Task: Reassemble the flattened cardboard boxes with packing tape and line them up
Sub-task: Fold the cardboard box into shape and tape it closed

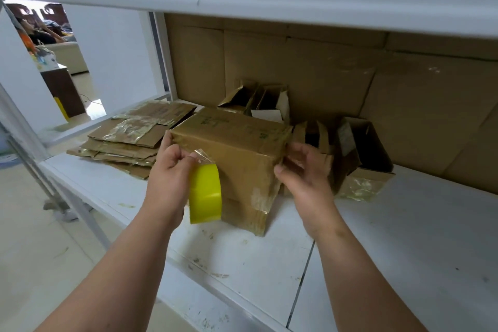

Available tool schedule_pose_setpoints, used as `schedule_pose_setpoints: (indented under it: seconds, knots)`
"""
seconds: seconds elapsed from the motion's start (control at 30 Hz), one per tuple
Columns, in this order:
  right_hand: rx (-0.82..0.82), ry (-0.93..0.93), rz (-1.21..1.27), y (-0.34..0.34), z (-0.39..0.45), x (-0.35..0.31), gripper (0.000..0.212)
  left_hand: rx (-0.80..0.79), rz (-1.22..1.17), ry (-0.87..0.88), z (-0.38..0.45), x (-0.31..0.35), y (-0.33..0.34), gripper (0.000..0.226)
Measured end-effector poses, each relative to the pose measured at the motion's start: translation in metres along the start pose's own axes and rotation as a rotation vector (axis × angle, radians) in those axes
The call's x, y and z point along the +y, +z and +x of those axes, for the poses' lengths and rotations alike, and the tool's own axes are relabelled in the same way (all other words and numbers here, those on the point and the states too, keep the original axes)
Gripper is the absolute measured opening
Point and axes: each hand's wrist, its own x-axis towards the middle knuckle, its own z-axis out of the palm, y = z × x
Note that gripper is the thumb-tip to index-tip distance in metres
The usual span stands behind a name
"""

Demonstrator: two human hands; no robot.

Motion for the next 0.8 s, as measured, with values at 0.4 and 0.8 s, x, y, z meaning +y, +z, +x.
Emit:
schedule_pose_setpoints:
  seconds: [0.4,0.8]
  knots:
    - [0.07,0.221,-0.223,0.0,0.002,0.013,0.066,-0.285,0.523,0.566,-0.032,0.066,-0.001,0.02]
    - [-0.069,0.206,-0.204,-0.01,0.009,0.018,0.022,-0.73,0.878,0.517,-0.031,0.062,0.051,0.035]
